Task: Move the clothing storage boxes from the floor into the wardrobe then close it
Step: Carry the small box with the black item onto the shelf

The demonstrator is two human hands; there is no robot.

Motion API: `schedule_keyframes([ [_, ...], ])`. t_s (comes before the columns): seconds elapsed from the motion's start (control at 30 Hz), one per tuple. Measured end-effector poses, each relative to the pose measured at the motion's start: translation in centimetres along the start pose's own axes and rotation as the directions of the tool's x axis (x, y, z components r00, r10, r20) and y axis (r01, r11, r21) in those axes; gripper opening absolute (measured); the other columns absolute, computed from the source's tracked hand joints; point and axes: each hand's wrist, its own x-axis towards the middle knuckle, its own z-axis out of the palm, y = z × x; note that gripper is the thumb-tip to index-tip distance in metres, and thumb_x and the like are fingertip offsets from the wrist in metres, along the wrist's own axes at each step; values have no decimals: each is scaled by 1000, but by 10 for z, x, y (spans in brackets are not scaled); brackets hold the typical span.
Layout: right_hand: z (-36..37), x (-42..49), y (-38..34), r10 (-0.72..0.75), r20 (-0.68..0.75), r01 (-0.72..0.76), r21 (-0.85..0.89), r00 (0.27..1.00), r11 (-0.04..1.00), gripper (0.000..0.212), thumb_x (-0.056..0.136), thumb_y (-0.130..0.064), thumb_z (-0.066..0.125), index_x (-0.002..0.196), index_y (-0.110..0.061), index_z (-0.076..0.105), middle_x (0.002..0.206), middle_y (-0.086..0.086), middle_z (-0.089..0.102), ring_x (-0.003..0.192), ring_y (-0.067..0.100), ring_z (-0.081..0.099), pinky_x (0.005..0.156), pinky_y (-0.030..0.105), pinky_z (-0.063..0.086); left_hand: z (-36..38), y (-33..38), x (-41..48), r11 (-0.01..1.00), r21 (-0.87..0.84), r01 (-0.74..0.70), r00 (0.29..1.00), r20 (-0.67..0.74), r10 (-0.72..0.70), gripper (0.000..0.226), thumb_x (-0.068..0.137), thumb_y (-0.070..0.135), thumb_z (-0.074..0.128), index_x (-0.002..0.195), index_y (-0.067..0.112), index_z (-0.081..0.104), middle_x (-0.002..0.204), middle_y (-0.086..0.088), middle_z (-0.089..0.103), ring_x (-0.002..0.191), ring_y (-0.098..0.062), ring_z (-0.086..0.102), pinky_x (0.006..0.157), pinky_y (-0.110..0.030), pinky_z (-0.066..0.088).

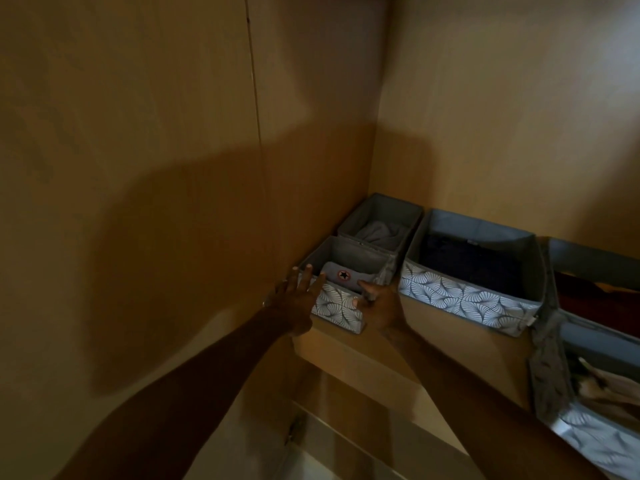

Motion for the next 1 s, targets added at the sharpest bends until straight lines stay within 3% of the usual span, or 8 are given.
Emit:
schedule_keyframes([
  [0.23, 4, 0, -1, 14, 19, -15, 19, 1000, 1000, 53, 83, -10, 71, 134, -10, 54, 103, 2, 66, 96, 10, 61, 78, 18, 47, 2, -4, -6, 1000, 9, -17, 999, -30, 17, 116, 82, 8, 65, 146, 30, -29, 156, -7, -34, 144, -35, -27, 119, -55, 0],
  [0.37, 3, -1, -5, 24, 31, -25, 36, 999, 999, 53, 84, -8, 70, 134, -8, 53, 103, 5, 67, 94, 13, 62, 82, 23, 51, -3, -2, -7, 1000, -26, -10, 1000, -15, 9, 111, 85, 13, 64, 148, 31, -26, 157, -6, -32, 145, -34, -25, 119, -58, 4],
  [0.43, 2, -1, -4, 15, 31, -16, 37, 999, 999, 54, 84, -9, 69, 134, -6, 52, 101, 6, 67, 94, 17, 64, 88, 35, 55, -3, 0, -9, 999, -48, -11, 1000, -28, 10, 105, 87, 16, 61, 150, 29, -22, 158, -7, -30, 146, -34, -24, 120, -56, 2],
  [0.53, -3, -10, -4, 19, 39, -22, 79, 999, 997, 54, 84, -7, 68, 135, -4, 50, 119, 9, 64, 102, 19, 63, 91, 38, 54, -2, 2, -14, 985, -170, -31, 995, -102, 13, 92, 89, 20, 57, 154, 29, -8, 161, -7, -20, 149, -32, -15, 121, -51, 3],
  [0.67, -12, -26, -5, 27, 61, -36, 142, 998, 989, 56, 84, 0, 67, 136, -2, 48, 119, 19, 64, 106, 25, 64, 96, 34, 51, -1, 9, -23, 916, -388, -104, 967, -253, 2, 70, 91, 17, 55, 153, 25, 25, 163, -6, 7, 150, -27, 6, 122, -45, 12],
  [0.73, -17, -35, -8, 30, 74, -42, 164, 997, 986, 54, 84, 2, 65, 136, -1, 48, 112, 22, 66, 99, 17, 67, 89, 20, 50, 4, 17, -30, 821, -541, -182, 948, -317, 1, 61, 91, 12, 57, 149, 19, 36, 159, -4, 24, 148, -23, 17, 121, -37, 17],
  [0.83, -27, -55, -16, 39, 45, -48, 224, 998, 973, 46, 88, -3, 62, 133, -8, 53, 105, -1, 67, 83, -11, 59, 72, 2, 44, 15, 34, -47, 594, -770, -235, 931, -353, -89, 52, 91, 5, 57, 141, 18, 48, 147, 2, 44, 138, -12, 36, 114, -29, 31],
  [1.0, -40, -98, 1, 145, -12, -129, 390, 989, 912, 39, 87, -13, 66, 126, -21, 62, 107, -14, 68, 93, -6, 61, 82, 16, 52, 45, 64, -76, 197, -958, -210, 916, -263, -304, 36, 90, -5, 58, 118, 17, 61, 126, -4, 61, 121, -21, 56, 103, -36, 47],
])
